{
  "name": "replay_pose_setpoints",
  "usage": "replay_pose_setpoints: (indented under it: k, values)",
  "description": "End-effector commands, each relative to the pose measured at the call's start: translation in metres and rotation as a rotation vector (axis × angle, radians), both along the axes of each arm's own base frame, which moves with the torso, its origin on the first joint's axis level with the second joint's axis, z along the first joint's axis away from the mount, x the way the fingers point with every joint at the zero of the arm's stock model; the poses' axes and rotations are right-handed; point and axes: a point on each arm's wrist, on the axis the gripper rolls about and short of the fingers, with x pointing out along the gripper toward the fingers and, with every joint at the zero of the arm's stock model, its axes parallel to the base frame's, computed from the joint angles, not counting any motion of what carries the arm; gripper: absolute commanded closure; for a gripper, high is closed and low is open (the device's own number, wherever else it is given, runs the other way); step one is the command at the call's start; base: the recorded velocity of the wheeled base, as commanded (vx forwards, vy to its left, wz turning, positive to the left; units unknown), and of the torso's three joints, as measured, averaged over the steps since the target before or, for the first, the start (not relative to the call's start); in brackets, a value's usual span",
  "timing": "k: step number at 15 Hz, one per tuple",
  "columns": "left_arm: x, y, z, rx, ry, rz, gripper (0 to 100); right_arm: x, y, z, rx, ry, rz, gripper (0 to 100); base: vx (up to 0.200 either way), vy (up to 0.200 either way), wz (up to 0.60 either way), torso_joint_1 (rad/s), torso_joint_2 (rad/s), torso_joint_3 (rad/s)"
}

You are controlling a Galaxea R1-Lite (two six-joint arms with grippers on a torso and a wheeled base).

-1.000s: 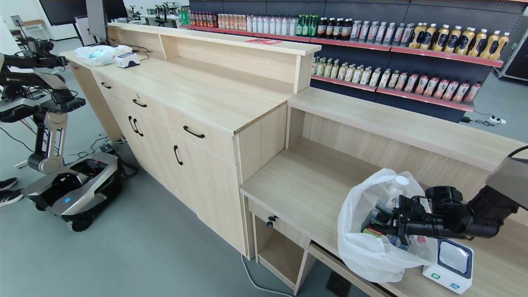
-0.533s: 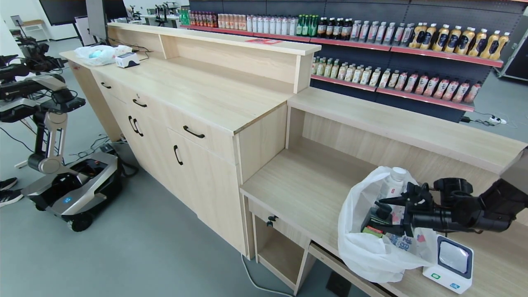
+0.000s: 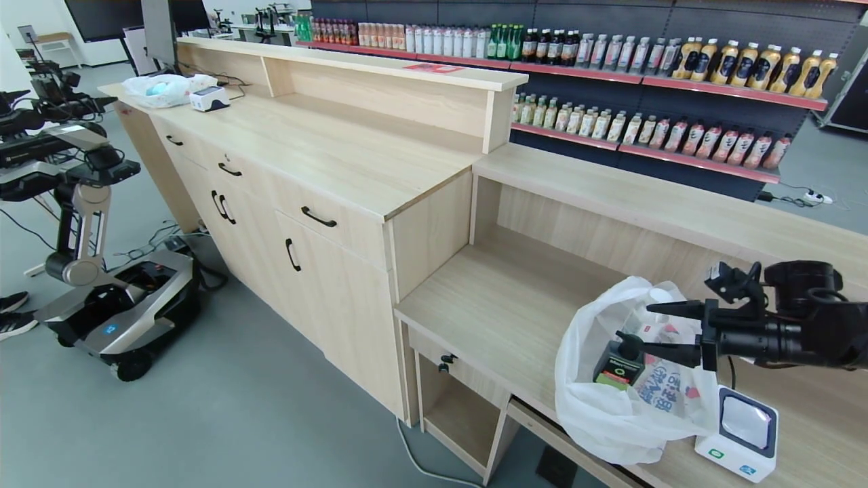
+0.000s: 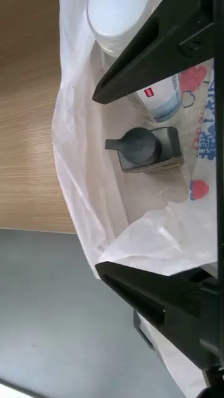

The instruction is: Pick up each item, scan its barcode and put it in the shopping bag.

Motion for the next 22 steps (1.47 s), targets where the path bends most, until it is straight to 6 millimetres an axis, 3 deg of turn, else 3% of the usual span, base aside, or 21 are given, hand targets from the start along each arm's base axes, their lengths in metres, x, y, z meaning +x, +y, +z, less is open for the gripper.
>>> replay_pose_setpoints:
  k: [1,6,7,12,15,18,19,20,22]
  values:
    - [0.0,0.0,0.0,0.0,0.0,0.002,100,-0.022,-0.005,0.043,0.008,-0.072,-0.055,0,0.0,0.0,0.0,0.0,0.0,0.0]
    - [0.0,0.0,0.0,0.0,0.0,0.0,100,-0.06,-0.045,0.077,-0.072,-0.151,-0.296,0,0.0,0.0,0.0,0.0,0.0,0.0]
    - [0.0,0.0,0.0,0.0,0.0,0.002,100,-0.065,-0.055,0.092,-0.046,-0.171,-0.356,0,0.0,0.0,0.0,0.0,0.0,0.0]
    - [0.0,0.0,0.0,0.0,0.0,0.0,100,-0.09,-0.065,0.109,-0.032,-0.167,-0.529,0,0.0,0.0,0.0,0.0,0.0,0.0]
    - [0.0,0.0,0.0,0.0,0.0,0.002,100,-0.099,-0.056,0.119,-0.081,-0.196,-0.635,0,0.0,0.0,0.0,0.0,0.0,0.0]
    - [0.0,0.0,0.0,0.0,0.0,0.002,100,-0.112,-0.023,0.124,-0.003,-0.131,-0.916,0,0.0,0.0,0.0,0.0,0.0,0.0]
    - [0.0,0.0,0.0,0.0,0.0,0.002,100,-0.112,-0.023,0.124,-0.003,-0.131,-0.916,0,0.0,0.0,0.0,0.0,0.0,0.0]
    - [0.0,0.0,0.0,0.0,0.0,0.002,100,-0.126,-0.004,0.125,0.06,-0.13,-1.001,0,0.0,0.0,0.0,0.0,0.0,0.0]
    - [0.0,0.0,0.0,0.0,0.0,0.002,100,-0.147,0.008,0.115,0.055,-0.189,-1.018,0,0.0,0.0,0.0,0.0,0.0,0.0]
